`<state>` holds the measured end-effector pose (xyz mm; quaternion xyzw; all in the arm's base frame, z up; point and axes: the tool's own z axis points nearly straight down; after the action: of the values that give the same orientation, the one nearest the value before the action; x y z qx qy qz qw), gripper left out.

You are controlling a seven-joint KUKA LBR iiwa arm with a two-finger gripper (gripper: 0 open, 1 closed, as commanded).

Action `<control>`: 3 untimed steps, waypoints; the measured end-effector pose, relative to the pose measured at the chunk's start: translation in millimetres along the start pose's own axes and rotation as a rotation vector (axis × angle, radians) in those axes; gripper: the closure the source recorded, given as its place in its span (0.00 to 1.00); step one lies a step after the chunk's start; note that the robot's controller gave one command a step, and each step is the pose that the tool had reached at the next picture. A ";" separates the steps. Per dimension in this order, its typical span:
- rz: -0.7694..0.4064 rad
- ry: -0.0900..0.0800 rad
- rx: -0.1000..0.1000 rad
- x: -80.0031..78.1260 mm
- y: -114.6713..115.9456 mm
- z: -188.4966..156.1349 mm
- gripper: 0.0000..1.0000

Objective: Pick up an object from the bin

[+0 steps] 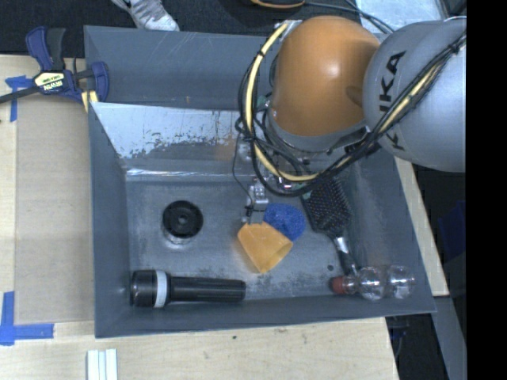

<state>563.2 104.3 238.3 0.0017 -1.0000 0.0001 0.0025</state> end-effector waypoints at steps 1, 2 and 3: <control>0.003 -0.009 -0.001 -1.6 -0.7 -4.8 0.00; -0.109 -0.008 -0.001 -18.8 58.5 127.2 0.00; -0.147 -0.011 -0.001 -16.3 70.1 81.0 0.00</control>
Offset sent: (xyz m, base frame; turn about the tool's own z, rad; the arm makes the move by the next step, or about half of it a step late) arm 0.0199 0.0756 -0.1683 -0.1420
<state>578.9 174.5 157.2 0.0749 -0.9972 -0.0005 -0.0028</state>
